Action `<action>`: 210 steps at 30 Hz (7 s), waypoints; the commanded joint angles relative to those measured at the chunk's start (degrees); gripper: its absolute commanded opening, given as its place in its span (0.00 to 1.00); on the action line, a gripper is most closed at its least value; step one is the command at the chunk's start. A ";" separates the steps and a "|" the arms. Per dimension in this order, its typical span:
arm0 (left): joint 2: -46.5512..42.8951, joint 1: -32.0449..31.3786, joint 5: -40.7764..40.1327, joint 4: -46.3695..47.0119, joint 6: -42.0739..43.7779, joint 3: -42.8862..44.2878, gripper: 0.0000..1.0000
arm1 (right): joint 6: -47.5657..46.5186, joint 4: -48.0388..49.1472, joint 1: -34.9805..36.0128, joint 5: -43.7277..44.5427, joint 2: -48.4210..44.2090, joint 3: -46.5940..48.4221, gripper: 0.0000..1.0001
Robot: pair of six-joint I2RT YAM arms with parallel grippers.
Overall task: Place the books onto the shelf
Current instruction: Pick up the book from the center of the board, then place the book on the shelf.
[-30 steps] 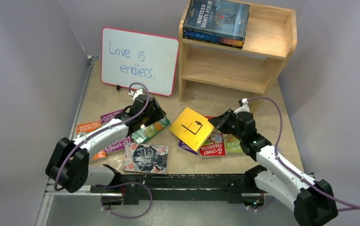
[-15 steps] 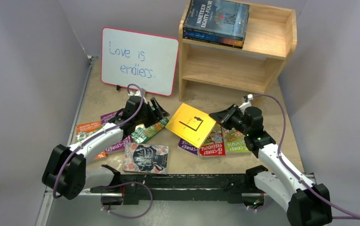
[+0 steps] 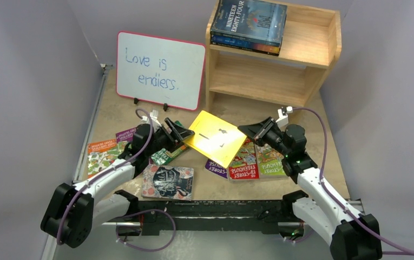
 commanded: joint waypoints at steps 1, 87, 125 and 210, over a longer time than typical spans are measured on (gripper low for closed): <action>-0.20 0.43 8.08 22.48 -13.65 -4.76 0.71 | 5.87 12.11 -0.14 -3.52 -0.96 1.17 0.00; -22.01 4.74 -16.30 -22.96 9.79 32.88 0.63 | -11.76 -19.62 -13.95 -23.38 35.63 91.19 0.00; -19.91 4.74 -16.69 -26.28 10.91 28.05 0.63 | 1.57 -21.24 -28.14 -35.87 46.50 96.65 0.28; 16.53 -10.78 -11.82 14.99 12.51 53.53 0.67 | -34.08 -36.39 -15.35 10.90 27.08 84.05 0.63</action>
